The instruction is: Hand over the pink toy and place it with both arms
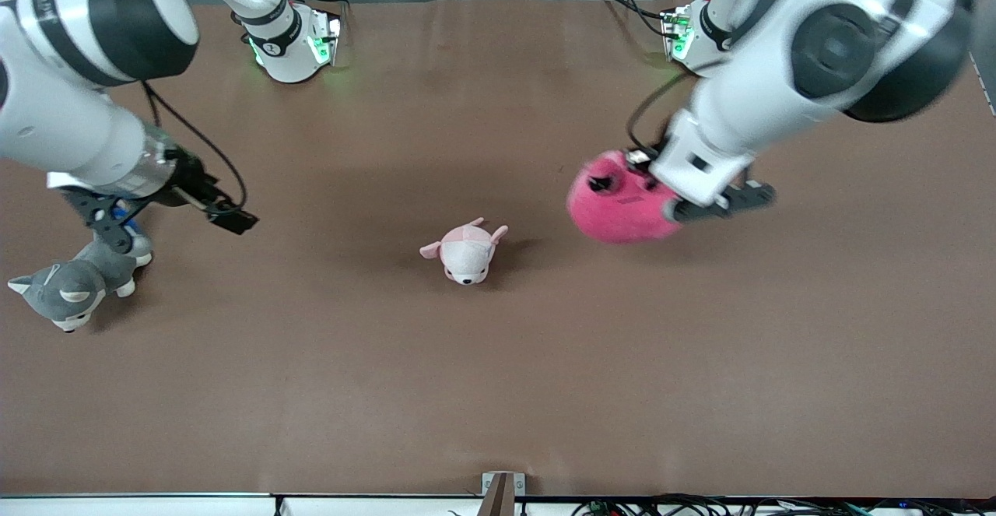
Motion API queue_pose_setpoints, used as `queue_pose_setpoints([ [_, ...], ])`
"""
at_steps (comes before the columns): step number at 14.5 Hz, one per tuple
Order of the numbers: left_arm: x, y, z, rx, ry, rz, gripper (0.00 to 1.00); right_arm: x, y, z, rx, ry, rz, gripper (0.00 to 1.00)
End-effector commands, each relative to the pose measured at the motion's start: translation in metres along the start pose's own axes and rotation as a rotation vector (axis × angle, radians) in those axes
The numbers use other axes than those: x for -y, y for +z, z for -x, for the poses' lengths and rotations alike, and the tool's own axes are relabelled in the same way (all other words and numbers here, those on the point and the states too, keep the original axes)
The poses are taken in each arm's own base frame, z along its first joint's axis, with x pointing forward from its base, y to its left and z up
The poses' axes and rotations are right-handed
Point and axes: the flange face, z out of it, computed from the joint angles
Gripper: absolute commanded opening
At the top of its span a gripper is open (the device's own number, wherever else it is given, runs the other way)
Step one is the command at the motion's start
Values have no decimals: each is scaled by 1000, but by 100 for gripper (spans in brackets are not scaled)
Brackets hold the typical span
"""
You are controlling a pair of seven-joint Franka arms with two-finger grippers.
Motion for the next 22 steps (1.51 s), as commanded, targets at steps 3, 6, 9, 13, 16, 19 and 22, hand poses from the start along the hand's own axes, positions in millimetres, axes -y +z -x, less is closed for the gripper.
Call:
queue_pose_setpoints([
  [3,-83,5,94,-38,-78,53,0,30,-11,63,97,247,-69,100],
  [6,-125,19,132,-56,-95,118,0,39,-7,88,184,340,-68,100],
  [9,-152,32,151,-59,-107,173,0,48,1,123,219,354,-46,100],
  [13,-180,48,170,-61,-101,239,0,43,4,155,271,355,-29,100],
  [16,-187,56,170,-61,-101,253,0,25,4,178,274,331,-21,100],
  [19,-189,62,171,-57,-98,247,0,15,10,190,276,320,-5,100],
  [22,-190,62,171,-56,-98,247,0,16,21,208,274,293,7,100],
])
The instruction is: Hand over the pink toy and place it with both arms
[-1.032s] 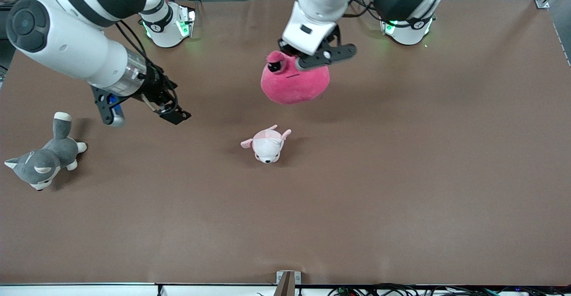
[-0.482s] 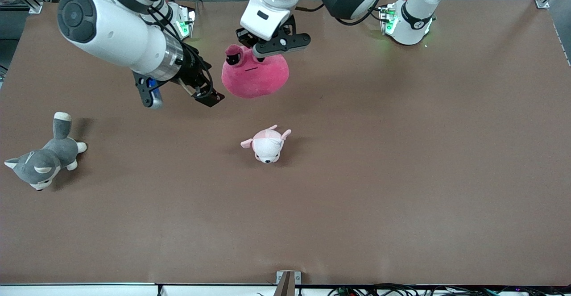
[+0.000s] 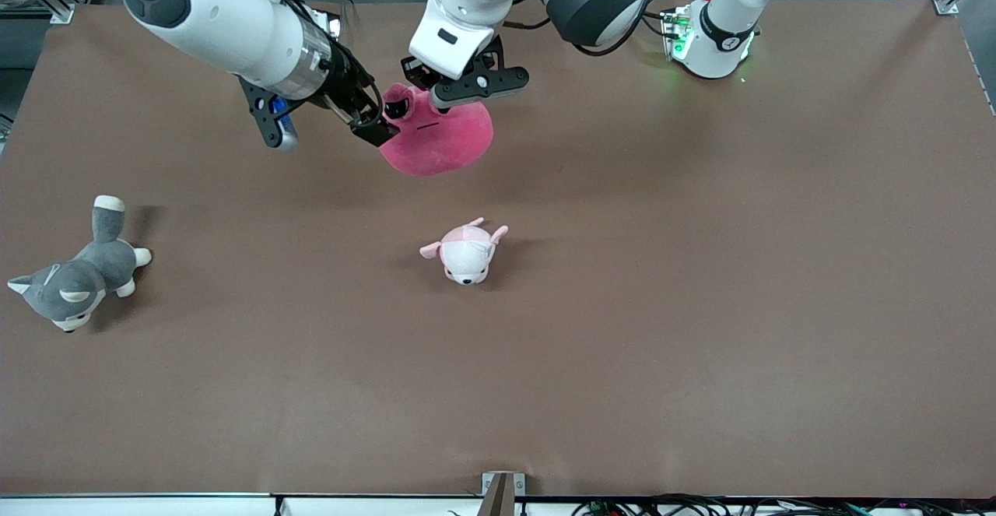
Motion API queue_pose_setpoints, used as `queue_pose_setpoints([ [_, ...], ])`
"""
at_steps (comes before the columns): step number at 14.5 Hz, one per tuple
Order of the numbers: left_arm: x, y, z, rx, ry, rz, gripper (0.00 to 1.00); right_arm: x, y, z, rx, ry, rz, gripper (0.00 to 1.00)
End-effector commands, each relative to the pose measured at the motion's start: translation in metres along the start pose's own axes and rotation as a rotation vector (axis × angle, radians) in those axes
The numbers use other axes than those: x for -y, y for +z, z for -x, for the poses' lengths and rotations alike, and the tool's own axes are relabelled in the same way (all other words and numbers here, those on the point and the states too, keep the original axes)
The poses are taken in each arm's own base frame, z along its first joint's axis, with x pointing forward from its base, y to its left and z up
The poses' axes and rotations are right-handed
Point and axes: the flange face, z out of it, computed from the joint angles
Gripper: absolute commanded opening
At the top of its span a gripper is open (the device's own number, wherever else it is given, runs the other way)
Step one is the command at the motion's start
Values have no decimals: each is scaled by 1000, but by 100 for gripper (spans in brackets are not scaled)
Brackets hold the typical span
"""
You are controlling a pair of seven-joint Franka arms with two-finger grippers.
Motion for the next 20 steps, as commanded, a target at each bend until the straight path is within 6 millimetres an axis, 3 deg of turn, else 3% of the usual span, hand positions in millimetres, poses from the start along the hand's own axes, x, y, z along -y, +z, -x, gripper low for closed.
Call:
queue_pose_setpoints([
  [1,-4,-6,4,-5,-6,20,0,-10,15,11,16,-1,-4,99],
  [7,-4,-6,2,-6,-9,22,0,-9,31,14,9,-6,-4,87],
  [9,-4,-6,2,-6,-9,22,0,-10,30,15,10,-8,-3,76],
  [11,-4,-6,2,-6,-9,22,0,-9,30,15,12,-9,-6,52],
  [13,-4,-6,2,-6,-9,20,0,-8,28,13,18,-4,-9,11],
  [14,-4,-6,2,-6,-9,20,0,-9,26,13,18,-4,-10,1],
  [18,-3,-6,0,-7,-12,20,0,-8,24,10,19,1,-15,0],
  [20,-4,-8,3,-8,-8,22,7,-8,22,9,20,4,-21,0],
])
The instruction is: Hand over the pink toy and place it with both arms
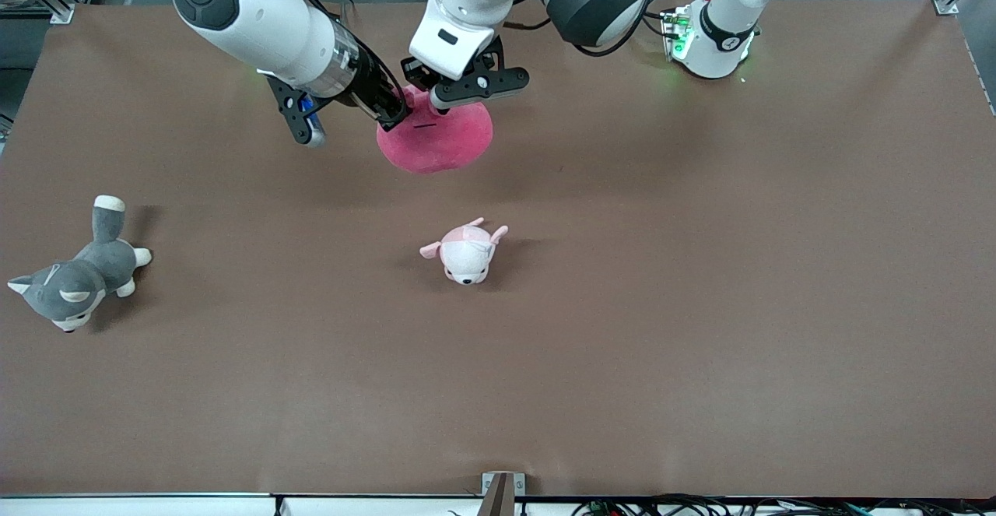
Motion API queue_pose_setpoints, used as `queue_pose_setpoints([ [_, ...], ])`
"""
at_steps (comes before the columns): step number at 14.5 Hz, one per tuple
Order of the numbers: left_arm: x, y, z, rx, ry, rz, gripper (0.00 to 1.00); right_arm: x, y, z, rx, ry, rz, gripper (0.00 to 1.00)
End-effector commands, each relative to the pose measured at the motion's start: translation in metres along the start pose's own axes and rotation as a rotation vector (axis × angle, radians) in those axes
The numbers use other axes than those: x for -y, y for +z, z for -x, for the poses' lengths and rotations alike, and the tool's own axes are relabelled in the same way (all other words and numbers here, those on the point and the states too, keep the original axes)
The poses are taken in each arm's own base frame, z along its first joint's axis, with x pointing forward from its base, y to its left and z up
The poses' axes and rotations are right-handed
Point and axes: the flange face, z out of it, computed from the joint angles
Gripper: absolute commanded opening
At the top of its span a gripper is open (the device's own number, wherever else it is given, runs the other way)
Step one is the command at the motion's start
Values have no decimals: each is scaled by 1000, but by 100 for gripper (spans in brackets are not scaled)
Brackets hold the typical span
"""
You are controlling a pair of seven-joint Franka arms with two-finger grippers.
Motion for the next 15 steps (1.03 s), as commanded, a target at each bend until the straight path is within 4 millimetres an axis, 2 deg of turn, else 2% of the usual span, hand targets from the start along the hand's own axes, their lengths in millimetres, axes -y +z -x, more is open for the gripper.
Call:
queue_pose_setpoints([
  [1,-2,-10,4,-8,-7,19,25,-8,-6,-2,24,19,-18,0],
  [2,-1,-12,4,-11,-6,19,89,-8,-6,-4,24,21,-19,0],
  [3,-2,-11,7,-16,1,16,100,-6,-6,-7,24,24,-19,0],
  [4,-1,-17,9,-21,3,23,100,-6,-6,-9,24,24,-19,0],
  [5,0,-25,12,-30,5,29,100,-5,-10,-21,14,30,-25,0],
  [7,5,-45,15,-49,6,40,100,-2,-19,-57,14,20,-39,0],
  [9,16,-64,20,-61,9,2,100,5,-24,-115,21,25,-51,0],
  [10,25,-82,23,-73,18,-9,100,7,-24,-144,26,16,-49,0],
  [11,37,-98,14,-85,19,-28,100,9,-20,-180,32,6,-45,0],
  [15,86,-153,3,-99,179,-141,100,8,5,-308,39,-25,-40,0],
])
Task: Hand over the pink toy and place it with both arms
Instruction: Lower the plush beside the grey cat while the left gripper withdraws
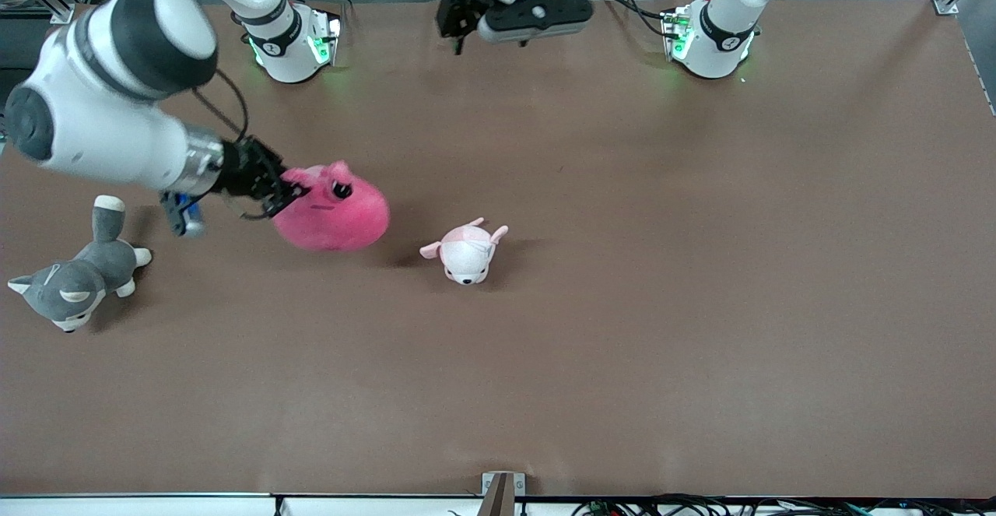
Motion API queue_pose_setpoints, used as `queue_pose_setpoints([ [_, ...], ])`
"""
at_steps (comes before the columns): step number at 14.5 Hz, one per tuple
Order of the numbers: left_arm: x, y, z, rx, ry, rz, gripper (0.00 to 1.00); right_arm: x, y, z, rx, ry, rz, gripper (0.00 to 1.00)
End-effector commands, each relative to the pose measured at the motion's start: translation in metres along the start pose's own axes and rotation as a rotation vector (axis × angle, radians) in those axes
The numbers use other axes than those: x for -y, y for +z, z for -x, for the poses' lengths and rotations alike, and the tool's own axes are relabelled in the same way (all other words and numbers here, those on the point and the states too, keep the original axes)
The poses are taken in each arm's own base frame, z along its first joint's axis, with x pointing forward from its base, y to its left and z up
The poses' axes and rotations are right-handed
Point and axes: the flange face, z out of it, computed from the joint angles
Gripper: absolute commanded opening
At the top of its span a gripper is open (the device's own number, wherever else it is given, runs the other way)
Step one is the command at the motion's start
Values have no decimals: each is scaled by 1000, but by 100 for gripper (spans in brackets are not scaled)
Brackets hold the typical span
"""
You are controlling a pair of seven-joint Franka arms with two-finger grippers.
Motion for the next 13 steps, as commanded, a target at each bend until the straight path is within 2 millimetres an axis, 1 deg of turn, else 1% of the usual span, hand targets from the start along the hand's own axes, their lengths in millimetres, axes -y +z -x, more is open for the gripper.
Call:
queue_pose_setpoints([
  [1,44,-37,-8,-30,103,-56,100,-4,19,-75,6,-30,-4,0],
  [2,62,-49,-17,-30,145,-71,100,-8,24,-100,10,-45,-10,0],
  [4,97,-74,-35,-37,211,-94,100,-10,40,-135,15,-52,-9,0],
  [5,117,-83,-46,-34,240,-110,100,-11,49,-151,11,-59,-16,0],
  [6,134,-92,-54,-34,266,-120,100,-13,57,-162,19,-67,-11,1],
  [7,153,-99,-67,-32,295,-131,100,-15,62,-170,25,-78,-6,3],
  [9,187,-109,-93,-31,318,-140,100,-19,69,-182,35,-125,0,19],
  [10,201,-111,-106,-27,326,-143,100,-21,72,-188,39,-129,2,33],
  [11,216,-111,-118,-25,337,-152,100,-21,72,-192,38,-149,-1,57],
  [12,229,-111,-130,-18,346,-155,100,-21,71,-193,32,-198,-8,78],
  [13,250,-110,-150,-12,346,-158,100,-20,63,-196,17,-257,-22,100],
])
